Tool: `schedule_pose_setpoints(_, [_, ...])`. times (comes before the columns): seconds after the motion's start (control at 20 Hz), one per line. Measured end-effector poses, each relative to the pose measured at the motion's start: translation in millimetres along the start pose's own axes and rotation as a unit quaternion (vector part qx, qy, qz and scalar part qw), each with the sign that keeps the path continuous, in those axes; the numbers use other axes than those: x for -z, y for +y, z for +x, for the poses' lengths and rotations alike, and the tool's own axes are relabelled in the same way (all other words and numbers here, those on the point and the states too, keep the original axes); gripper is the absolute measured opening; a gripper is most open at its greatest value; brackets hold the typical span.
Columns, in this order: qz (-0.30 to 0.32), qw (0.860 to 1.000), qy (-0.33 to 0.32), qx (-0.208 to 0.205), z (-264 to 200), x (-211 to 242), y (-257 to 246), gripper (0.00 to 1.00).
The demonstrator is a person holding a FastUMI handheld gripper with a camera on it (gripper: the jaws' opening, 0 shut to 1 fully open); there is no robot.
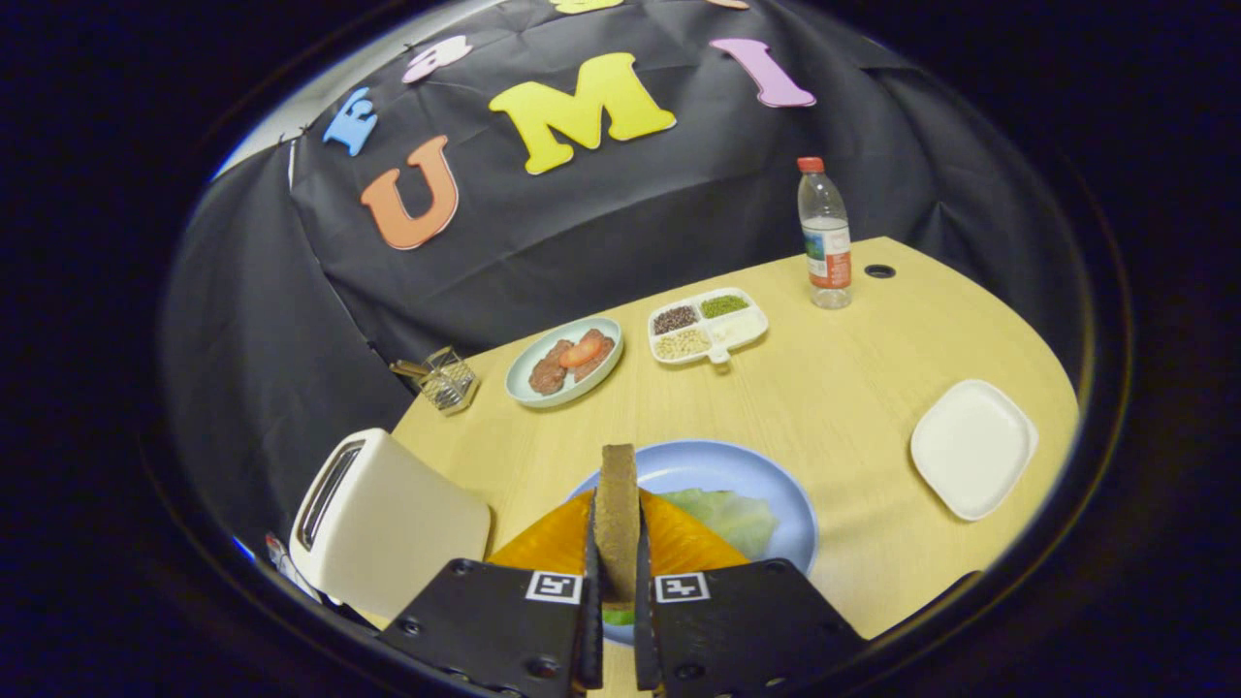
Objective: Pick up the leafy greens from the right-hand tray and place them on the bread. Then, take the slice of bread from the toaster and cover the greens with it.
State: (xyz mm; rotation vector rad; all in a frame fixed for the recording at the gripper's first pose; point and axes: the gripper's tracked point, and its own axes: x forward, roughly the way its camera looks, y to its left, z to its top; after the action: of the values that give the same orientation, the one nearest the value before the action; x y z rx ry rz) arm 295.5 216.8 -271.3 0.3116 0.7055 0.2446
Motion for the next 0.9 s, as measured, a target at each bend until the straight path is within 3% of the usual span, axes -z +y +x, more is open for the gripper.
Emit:
schedule_pose_setpoints(0.3, [-0.007,1.0,0.001,0.009,11.1,10.1,-36.9,0.15])
schedule_pose_setpoints(0.9, [-0.065,0.995,0.016,0.076,16.5,26.0,-64.4,0.83])
